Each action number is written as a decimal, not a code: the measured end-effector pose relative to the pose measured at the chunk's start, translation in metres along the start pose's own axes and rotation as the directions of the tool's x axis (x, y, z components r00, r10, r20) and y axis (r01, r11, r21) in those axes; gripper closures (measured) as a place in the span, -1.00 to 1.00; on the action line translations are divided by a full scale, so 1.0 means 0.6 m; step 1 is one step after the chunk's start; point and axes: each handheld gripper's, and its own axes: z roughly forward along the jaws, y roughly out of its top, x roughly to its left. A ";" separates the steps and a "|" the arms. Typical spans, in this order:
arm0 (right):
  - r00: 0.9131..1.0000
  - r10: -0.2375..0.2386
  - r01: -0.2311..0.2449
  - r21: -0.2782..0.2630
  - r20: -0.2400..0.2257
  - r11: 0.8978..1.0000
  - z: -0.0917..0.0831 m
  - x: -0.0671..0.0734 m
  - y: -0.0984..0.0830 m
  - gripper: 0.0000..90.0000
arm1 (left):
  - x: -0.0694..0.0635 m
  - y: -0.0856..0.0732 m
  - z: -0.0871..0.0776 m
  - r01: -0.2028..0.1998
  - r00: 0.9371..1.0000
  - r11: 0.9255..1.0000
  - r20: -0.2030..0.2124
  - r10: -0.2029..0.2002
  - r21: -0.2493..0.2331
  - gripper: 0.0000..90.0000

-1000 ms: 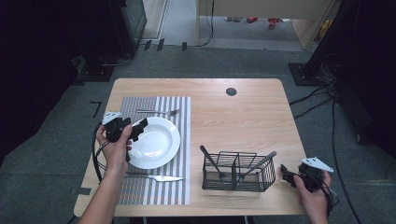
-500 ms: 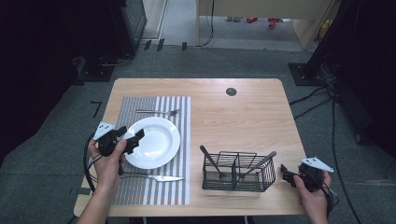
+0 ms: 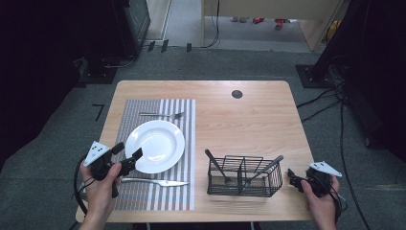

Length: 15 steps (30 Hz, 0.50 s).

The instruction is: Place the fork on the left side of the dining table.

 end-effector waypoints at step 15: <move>1.000 -0.001 0.001 -0.001 0.000 1.000 0.000 0.000 0.000 -0.69 | 0.037 -0.071 -0.057 -0.006 0.999 1.000 -0.031 0.007 0.018 -0.54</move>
